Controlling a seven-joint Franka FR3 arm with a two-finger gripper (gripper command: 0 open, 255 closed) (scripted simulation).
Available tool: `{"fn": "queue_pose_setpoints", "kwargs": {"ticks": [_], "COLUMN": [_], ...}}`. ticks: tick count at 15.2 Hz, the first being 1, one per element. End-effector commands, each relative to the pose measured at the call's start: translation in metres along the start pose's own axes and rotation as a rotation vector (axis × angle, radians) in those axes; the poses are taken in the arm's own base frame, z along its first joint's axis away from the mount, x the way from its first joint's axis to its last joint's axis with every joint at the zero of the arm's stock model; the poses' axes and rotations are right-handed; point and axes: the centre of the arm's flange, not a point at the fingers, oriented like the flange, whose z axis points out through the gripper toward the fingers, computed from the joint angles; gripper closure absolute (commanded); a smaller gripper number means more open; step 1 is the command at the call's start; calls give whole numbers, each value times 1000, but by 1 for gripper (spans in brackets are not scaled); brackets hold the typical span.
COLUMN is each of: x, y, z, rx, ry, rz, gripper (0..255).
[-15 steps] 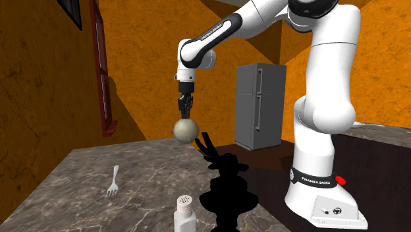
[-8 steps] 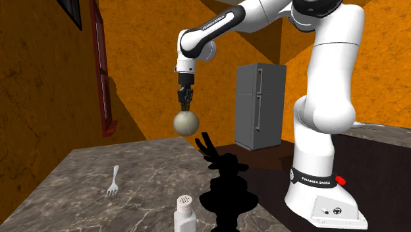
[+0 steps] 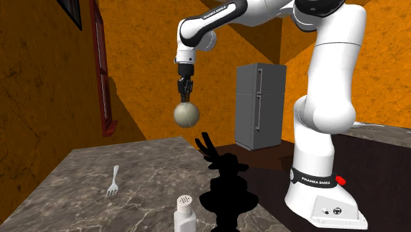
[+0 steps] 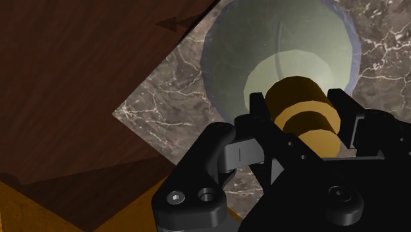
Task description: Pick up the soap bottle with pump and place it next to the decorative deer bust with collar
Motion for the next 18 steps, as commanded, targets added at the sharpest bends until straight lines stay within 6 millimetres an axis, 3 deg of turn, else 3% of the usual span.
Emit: {"fn": "queue_pose_setpoints", "kwargs": {"ticks": [1,18], "x": [1,7], "y": [0,3], "z": [-11,-101], "rx": [0,0], "ry": [0,0], "rz": [0,0], "gripper": [255,255]}}
